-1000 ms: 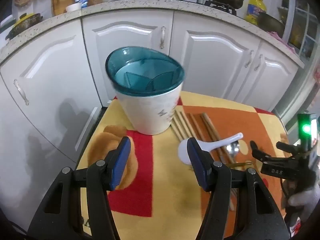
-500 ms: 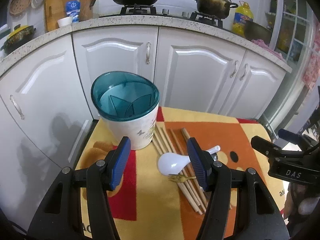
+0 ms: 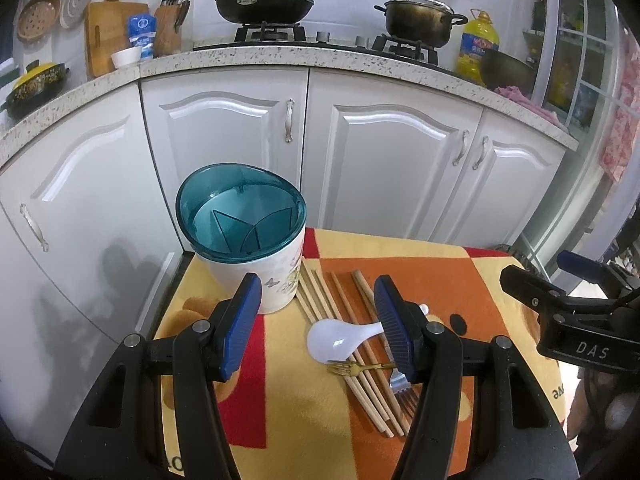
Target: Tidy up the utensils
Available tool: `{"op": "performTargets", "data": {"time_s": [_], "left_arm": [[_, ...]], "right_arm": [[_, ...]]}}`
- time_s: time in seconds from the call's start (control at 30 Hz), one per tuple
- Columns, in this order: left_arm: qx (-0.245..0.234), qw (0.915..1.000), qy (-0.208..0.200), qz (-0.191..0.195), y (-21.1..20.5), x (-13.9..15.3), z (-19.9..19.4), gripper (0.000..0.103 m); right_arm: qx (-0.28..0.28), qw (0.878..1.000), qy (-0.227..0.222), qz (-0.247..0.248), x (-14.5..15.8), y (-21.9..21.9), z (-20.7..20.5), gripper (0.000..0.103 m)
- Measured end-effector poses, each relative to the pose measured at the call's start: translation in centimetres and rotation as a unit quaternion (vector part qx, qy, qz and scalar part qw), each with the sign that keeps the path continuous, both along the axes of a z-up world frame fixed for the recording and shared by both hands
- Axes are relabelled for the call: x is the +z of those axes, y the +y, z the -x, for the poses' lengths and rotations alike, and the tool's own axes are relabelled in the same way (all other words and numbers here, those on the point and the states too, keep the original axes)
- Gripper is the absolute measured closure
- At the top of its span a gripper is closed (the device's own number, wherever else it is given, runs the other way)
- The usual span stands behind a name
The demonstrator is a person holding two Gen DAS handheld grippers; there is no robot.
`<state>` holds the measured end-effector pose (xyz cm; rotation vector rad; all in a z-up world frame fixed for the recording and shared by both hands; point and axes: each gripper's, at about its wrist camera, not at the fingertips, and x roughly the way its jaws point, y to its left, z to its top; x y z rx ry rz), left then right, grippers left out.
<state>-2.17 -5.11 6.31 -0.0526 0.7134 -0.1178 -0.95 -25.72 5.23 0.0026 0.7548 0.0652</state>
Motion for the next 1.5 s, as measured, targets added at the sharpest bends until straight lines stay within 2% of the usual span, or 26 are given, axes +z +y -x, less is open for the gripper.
{"op": "performTargets", "data": {"time_s": [0.23,0.97,1.5], "left_arm": [[-0.002,1.0000,-0.004,-0.002,-0.2,0.1,0.1,0.045],[0.006,1.0000,0.007,-0.002,0.1,-0.9,0.1,0.045],[0.007,0.9999,0.011,0.000,0.4,-1.3,0.1,0.045]], "right_arm": [[0.015,1.000,-0.020,-0.013,0.2,0.4,0.3,0.000],[0.018,1.000,0.000,0.021,-0.2,1.2,-0.2,0.000],[0.020,1.000,-0.005,0.017,-0.4,1.0,-0.2,0.000]]}}
